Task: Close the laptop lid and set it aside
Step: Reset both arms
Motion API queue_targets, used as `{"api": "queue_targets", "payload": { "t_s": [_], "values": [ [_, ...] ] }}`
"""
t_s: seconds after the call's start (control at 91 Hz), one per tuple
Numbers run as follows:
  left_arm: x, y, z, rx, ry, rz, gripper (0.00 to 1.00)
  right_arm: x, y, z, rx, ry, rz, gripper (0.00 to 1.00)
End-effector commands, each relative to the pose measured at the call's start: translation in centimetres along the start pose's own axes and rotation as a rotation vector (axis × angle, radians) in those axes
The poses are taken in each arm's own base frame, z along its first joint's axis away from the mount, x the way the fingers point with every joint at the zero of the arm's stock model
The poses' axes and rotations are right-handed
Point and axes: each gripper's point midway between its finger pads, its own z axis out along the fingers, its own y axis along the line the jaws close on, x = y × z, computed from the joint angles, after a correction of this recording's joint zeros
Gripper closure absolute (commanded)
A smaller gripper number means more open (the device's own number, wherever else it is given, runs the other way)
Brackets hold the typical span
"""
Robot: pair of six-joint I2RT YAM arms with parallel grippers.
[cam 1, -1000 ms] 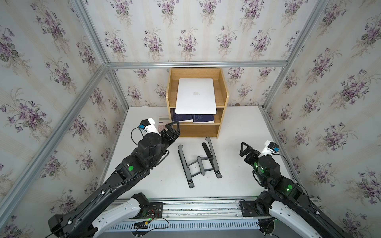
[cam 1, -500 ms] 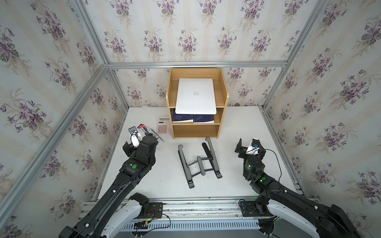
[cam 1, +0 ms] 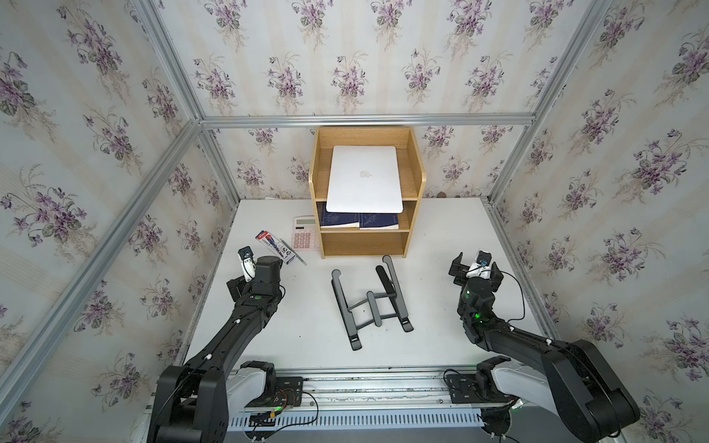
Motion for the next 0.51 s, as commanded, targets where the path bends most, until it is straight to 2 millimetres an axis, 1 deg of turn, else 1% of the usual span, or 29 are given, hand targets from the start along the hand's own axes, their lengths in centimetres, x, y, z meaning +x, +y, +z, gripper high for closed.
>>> {"api": "queue_targets", "payload": {
  "t_s": [0.0,0.033,0.121,0.187,0.231,0.308,0.407,0.451,0.494],
  "values": [
    [-1.0,-2.2,1.0,0.107,-0.094,-0.032,0.0,1.3,0.1,0.3,-0.028,0.039,0.073,0.0],
    [-0.6,-2.4,1.4,0.118,-0.103,-0.026,0.0,1.4,0.1,0.5,-0.031,0.047,0.07,0.0],
    [-0.8,-3.1,1.9,0.137,-0.085,-0.017,0.0,1.3,0.4,0.8,-0.07,0.047,0.076,0.0],
    [-1.2,-3.3,2.3,0.133,-0.096,-0.012,0.0,1.2,0.1,1.3,-0.068,0.038,0.084,0.0],
    [-1.5,-3.7,2.5,0.148,-0.112,-0.002,0.0,1.1,-0.3,1.7,-0.063,0.038,0.102,0.0],
    [-2.2,-4.6,2.6,0.193,-0.159,0.002,0.0,1.2,-0.4,2.5,-0.089,0.046,0.127,0.0],
    [-2.9,-5.0,3.1,0.218,-0.195,-0.036,0.0,0.6,0.6,3.2,-0.135,0.026,0.1,0.0],
    [-3.0,-5.1,3.5,0.223,-0.199,-0.042,0.0,0.6,0.9,3.4,-0.15,0.019,0.091,0.0],
    [-2.7,-5.2,4.1,0.221,-0.204,-0.048,0.0,0.5,1.1,3.8,-0.15,0.018,0.087,0.0]
  ]
}}
